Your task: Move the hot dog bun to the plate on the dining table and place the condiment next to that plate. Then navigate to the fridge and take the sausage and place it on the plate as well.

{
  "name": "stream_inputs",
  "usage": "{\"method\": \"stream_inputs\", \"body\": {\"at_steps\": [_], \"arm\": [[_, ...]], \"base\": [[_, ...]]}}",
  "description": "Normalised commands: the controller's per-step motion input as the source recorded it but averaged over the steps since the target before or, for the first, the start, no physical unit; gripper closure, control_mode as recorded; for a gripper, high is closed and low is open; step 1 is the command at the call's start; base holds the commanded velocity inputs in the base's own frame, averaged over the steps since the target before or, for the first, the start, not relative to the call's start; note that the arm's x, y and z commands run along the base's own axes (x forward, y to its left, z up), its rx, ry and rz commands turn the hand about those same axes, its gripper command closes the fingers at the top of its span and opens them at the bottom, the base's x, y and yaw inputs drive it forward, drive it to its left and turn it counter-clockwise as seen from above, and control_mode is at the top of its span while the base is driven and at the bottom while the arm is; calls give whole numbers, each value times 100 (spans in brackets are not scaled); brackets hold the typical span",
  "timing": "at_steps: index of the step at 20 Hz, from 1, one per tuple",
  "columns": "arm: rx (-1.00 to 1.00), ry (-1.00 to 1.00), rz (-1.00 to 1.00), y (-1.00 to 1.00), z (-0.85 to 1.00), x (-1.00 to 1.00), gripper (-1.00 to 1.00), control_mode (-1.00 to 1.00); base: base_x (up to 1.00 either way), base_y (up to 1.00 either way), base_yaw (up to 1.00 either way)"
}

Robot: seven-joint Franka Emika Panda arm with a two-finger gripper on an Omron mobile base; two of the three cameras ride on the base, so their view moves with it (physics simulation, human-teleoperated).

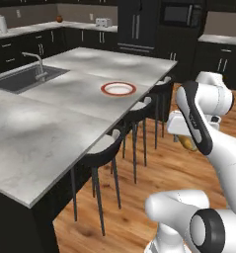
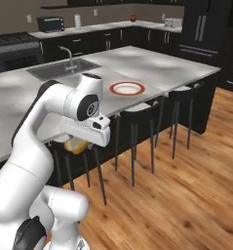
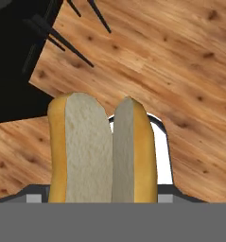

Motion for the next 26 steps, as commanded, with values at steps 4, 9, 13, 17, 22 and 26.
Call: {"method": "stream_inputs", "body": {"at_steps": [4, 9, 13, 17, 22, 26], "arm": [[0, 0, 0, 0, 0, 0, 100, 100], [0, 0, 0, 0, 0, 0, 100, 100], [0, 0, 0, 0, 0, 0, 100, 100], [0, 0, 0, 0, 0, 0, 100, 100], [0, 0, 0, 0, 0, 0, 100, 100], [0, 0, 0, 0, 0, 0, 100, 100]], "base": [[62, -96, 46], [62, -92, 47], [61, -89, 48], [59, -90, 49], [59, -90, 49], [59, -89, 49]]}}
